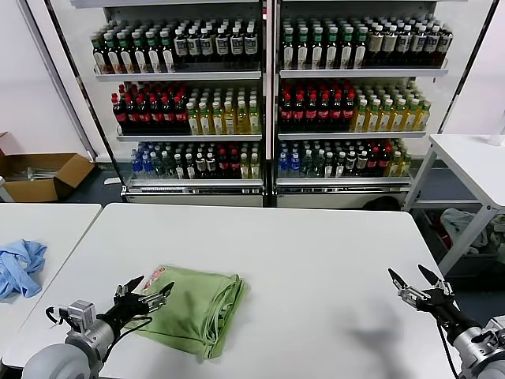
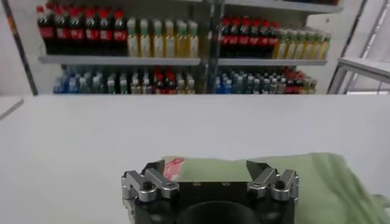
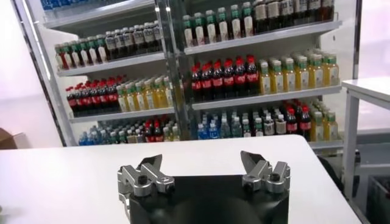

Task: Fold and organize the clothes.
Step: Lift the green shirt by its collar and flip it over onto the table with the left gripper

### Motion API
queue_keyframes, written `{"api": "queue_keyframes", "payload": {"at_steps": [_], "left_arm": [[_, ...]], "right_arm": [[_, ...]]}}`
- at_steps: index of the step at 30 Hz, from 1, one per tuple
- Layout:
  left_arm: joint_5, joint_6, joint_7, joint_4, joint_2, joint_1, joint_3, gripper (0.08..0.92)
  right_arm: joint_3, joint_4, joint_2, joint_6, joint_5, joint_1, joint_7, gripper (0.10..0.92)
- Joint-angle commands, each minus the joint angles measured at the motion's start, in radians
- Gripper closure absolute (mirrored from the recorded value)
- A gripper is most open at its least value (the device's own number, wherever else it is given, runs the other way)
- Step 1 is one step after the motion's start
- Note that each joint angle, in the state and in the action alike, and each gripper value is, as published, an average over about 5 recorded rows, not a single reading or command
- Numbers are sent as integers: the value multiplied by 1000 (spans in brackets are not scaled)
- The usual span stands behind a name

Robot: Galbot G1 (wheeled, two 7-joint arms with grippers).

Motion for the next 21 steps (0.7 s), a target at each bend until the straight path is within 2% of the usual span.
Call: {"api": "queue_keyframes", "payload": {"at_steps": [1,12,15,21], "left_arm": [[-93,61,35,168,9,-104,7,177],[-76,68,39,177,-36,-75,16,186],[-67,67,45,167,-51,-62,22,242],[-47,61,49,152,-68,-53,36,415]], "right_arm": [[9,6,-1,-2,3,-10,0,203],[7,19,-2,-19,17,-7,0,203],[6,23,-3,-21,18,-7,0,203],[9,24,-4,-20,18,-7,-1,203]]}}
